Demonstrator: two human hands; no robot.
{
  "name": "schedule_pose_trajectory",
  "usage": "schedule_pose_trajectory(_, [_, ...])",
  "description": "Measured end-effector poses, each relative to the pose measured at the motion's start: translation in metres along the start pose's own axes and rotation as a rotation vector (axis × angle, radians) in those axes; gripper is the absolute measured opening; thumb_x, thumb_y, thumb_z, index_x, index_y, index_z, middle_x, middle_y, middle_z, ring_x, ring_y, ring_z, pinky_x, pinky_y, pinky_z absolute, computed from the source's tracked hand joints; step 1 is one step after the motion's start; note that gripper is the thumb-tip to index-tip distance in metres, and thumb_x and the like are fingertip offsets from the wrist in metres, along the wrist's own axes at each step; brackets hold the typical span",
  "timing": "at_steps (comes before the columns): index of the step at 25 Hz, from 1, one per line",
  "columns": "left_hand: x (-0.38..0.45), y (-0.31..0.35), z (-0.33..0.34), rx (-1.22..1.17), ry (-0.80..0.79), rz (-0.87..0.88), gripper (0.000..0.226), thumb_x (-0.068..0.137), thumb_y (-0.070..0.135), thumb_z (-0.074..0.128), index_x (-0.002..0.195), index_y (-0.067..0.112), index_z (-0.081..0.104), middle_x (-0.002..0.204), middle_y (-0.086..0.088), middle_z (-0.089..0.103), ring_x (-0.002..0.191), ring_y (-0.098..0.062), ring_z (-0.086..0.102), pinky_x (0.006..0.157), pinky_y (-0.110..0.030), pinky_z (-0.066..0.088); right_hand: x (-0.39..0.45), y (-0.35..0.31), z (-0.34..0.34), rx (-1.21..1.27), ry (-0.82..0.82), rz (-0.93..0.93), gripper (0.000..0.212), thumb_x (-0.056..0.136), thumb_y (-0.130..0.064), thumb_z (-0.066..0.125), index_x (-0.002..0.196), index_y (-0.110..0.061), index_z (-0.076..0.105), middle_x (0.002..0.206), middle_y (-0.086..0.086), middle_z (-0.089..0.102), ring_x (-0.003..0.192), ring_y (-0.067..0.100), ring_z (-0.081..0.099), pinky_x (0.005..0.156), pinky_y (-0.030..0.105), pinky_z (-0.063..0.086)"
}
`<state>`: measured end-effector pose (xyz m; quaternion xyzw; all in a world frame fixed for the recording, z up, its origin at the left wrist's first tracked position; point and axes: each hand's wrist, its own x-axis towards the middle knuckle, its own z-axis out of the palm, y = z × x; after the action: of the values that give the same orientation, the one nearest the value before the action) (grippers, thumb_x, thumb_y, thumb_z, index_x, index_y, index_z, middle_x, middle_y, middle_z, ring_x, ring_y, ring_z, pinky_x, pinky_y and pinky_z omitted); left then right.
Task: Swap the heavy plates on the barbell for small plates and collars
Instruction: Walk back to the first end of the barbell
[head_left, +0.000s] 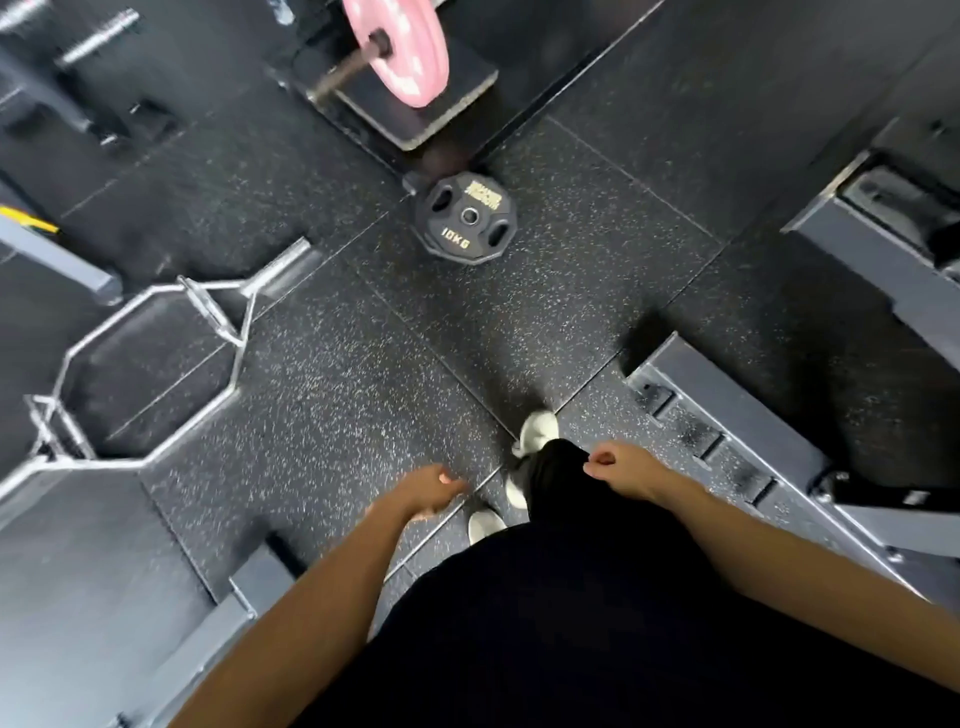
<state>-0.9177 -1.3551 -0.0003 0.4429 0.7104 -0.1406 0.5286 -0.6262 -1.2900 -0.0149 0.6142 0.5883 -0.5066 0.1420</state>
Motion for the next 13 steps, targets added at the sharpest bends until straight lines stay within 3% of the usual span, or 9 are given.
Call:
schedule_pose_trajectory(3, [0.055, 0.048, -0.054, 0.133, -0.076, 0.012, 0.044, 0.097, 0.045, 0.049, 0.124, 0.012, 0.057, 0.115, -0.009, 0.065, 0.098, -0.024, 0.060, 0.086, -0.031, 0.044, 0.053, -0.014, -0.043, 0.067, -0.038, 0.070, 0.028, 0.092, -0.033, 0.060, 0.110, -0.012, 0.066, 0.116, 0.008, 0.067, 0.096, 0.019, 0.059, 0.083, 0.026, 0.043])
schedule_pose_trajectory(7, [0.121, 0.132, -0.134, 0.308, -0.127, 0.027, 0.044, 0.097, 0.045, 0.049, 0.126, 0.012, 0.055, 0.127, -0.008, 0.059, 0.113, -0.024, 0.056, 0.092, -0.031, 0.041, 0.126, -0.032, -0.140, 0.111, 0.002, 0.129, 0.037, 0.093, -0.033, 0.058, 0.119, -0.007, 0.063, 0.122, 0.012, 0.063, 0.111, 0.026, 0.059, 0.090, 0.028, 0.044])
schedule_pose_trajectory(10, [0.158, 0.204, -0.209, 0.360, -0.093, 0.071, 0.044, 0.097, 0.045, 0.047, 0.123, 0.010, 0.055, 0.126, -0.009, 0.060, 0.113, -0.025, 0.056, 0.091, -0.031, 0.042, 0.165, -0.041, -0.227, 0.204, 0.077, 0.164, 0.041, 0.094, -0.032, 0.058, 0.123, -0.003, 0.057, 0.115, 0.015, 0.063, 0.096, 0.026, 0.059, 0.066, 0.023, 0.042])
schedule_pose_trajectory(11, [0.174, 0.230, -0.236, 0.340, -0.046, 0.091, 0.043, 0.097, 0.045, 0.047, 0.122, 0.010, 0.055, 0.124, -0.010, 0.060, 0.112, -0.025, 0.057, 0.091, -0.031, 0.042, 0.177, -0.042, -0.256, 0.225, 0.113, 0.180, 0.042, 0.095, -0.033, 0.057, 0.124, -0.004, 0.055, 0.118, 0.015, 0.063, 0.096, 0.026, 0.059, 0.065, 0.023, 0.040])
schedule_pose_trajectory(13, [0.200, 0.284, -0.281, 0.309, 0.023, 0.125, 0.043, 0.097, 0.045, 0.048, 0.121, 0.011, 0.056, 0.122, -0.009, 0.061, 0.111, -0.025, 0.057, 0.089, -0.031, 0.042, 0.195, -0.043, -0.304, 0.210, 0.135, 0.220, 0.042, 0.095, -0.036, 0.056, 0.125, -0.006, 0.055, 0.125, 0.013, 0.062, 0.109, 0.029, 0.059, 0.079, 0.027, 0.043])
